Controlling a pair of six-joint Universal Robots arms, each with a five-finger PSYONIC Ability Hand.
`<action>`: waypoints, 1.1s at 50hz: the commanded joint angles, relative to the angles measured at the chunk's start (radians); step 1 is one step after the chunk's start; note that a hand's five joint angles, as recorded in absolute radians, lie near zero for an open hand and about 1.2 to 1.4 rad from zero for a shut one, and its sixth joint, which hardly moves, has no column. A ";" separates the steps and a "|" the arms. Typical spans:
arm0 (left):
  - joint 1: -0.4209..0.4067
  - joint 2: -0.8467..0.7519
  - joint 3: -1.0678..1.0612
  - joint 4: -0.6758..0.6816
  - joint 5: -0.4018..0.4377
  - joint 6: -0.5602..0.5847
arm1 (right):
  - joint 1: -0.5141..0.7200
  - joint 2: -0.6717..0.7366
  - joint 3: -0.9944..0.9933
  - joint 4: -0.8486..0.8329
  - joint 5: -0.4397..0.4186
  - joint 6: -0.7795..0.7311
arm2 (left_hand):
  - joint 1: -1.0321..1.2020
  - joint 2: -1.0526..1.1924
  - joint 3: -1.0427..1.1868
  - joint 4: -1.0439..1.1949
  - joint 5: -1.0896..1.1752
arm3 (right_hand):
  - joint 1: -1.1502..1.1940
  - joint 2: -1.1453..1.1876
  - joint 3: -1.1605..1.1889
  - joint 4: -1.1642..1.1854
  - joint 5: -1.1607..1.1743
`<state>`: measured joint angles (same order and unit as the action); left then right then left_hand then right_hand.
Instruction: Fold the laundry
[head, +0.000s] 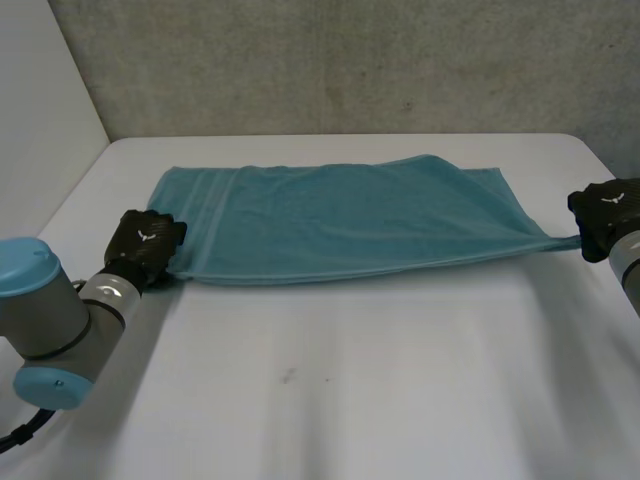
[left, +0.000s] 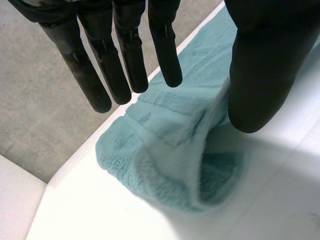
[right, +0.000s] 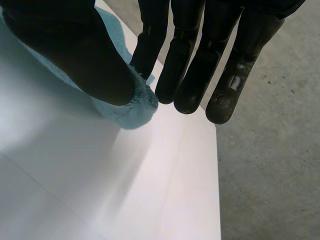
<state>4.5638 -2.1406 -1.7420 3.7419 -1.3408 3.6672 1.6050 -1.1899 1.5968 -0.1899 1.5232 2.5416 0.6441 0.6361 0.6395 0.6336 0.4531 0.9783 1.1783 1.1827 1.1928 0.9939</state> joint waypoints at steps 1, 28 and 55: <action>0.006 -0.070 0.047 0.007 -0.006 0.004 | -0.013 0.004 -0.001 -0.003 0.000 0.000 | 0.057 0.065 0.061 0.067 0.073 | 0.418 0.218 0.214 0.203 0.228; 0.129 0.525 -0.171 -0.241 -0.055 0.117 | -0.039 -0.132 -0.020 0.315 -0.063 -0.110 | 0.752 0.760 0.757 0.763 0.769 | 0.418 0.218 0.214 0.203 0.228; 0.047 0.150 0.074 -0.220 -0.029 0.409 | -0.033 0.114 -0.202 0.250 -0.055 -0.185 | 0.752 0.760 0.757 0.763 0.769 | 0.418 0.218 0.214 0.203 0.228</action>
<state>4.6505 -1.8386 -1.8105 3.3685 -1.3695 4.0812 1.4542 -1.2504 1.5751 0.1940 1.4365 2.2175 1.1507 1.1994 1.1933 1.1962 0.9589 0.9783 1.1783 1.1827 1.1928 0.9939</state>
